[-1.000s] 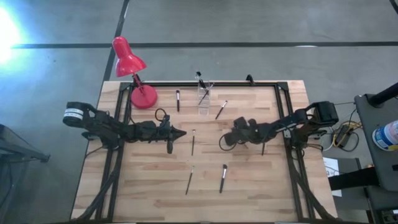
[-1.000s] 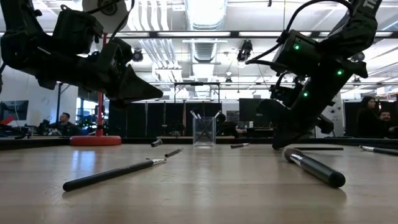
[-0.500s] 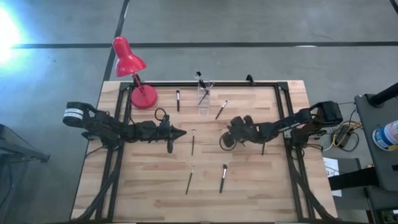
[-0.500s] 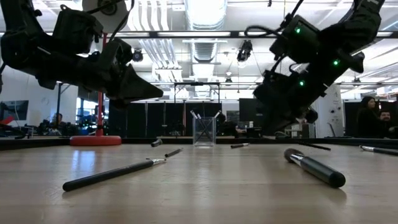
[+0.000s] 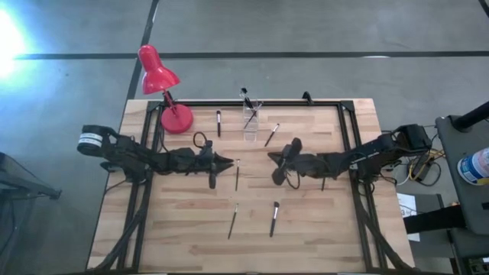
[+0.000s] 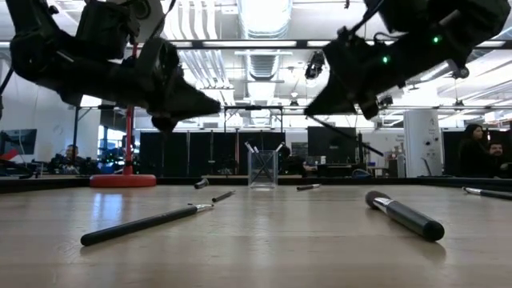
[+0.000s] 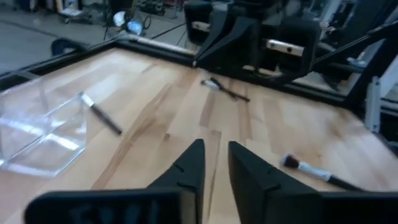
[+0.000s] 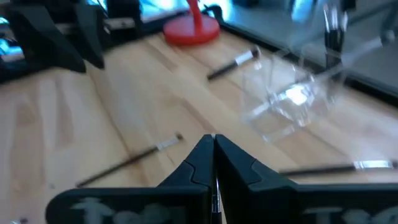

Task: Put items in baskets/containers
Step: Put the black eyeshadow brush into the transparent organizer

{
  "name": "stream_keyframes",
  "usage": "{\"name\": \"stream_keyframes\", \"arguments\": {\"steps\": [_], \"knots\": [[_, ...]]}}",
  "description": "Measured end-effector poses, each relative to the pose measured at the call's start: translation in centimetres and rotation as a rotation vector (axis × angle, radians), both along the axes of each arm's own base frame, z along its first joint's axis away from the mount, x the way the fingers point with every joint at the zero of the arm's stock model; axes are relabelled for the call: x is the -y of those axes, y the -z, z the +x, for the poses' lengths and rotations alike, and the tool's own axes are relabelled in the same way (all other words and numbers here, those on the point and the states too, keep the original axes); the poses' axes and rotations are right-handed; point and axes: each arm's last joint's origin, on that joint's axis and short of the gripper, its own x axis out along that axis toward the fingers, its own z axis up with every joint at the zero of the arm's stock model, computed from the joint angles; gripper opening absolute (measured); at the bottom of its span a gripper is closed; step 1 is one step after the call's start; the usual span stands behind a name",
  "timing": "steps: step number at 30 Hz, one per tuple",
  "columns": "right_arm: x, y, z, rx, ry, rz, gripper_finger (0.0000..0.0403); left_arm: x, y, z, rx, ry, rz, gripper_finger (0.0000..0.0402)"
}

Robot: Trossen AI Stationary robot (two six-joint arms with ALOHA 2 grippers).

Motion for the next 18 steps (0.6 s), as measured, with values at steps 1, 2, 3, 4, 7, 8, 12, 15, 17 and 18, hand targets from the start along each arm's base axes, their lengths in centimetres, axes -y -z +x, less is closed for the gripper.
{"name": "stream_keyframes", "arguments": {"steps": [1,2,3,4,7,8,12,15,17,18], "knots": [[-0.1,-0.2,0.1,0.018,-0.009,-0.009,0.0008,0.1,-0.3,0.2,0.011,0.008,0.002,0.0073],[-0.3,-0.4,0.2,0.035,-0.019,-0.020,0.0008,0.3,-0.5,0.4,0.021,0.021,0.005,0.0080],[-0.4,-0.6,0.2,0.054,-0.029,-0.030,0.0008,0.4,-0.8,0.6,0.031,0.040,0.008,0.0085],[-0.6,-0.9,0.3,0.077,-0.039,-0.040,0.0008,0.6,-1.2,0.9,0.045,0.065,0.009,0.0090],[-1.1,-1.6,0.5,0.138,-0.068,-0.067,0.0008,1.2,-2.2,1.6,0.083,0.122,0.021,0.0099],[-1.3,-1.8,0.5,0.158,-0.078,-0.077,0.0008,1.3,-2.5,1.8,0.094,0.130,0.028,0.0100],[-2.1,-2.8,0.5,0.247,-0.110,-0.101,0.0008,1.6,-3.6,2.2,0.147,0.141,0.043,0.0101],[-2.8,-3.5,0.7,0.336,-0.135,-0.123,0.0008,1.8,-4.1,2.4,0.183,0.164,0.043,0.0101],[-3.3,-3.9,0.8,0.402,-0.152,-0.147,0.0008,1.9,-4.6,2.5,0.215,0.183,0.044,0.0101],[-3.6,-4.0,0.9,0.439,-0.160,-0.157,0.0008,2.0,-4.8,2.6,0.236,0.195,0.044,0.0101]]}}
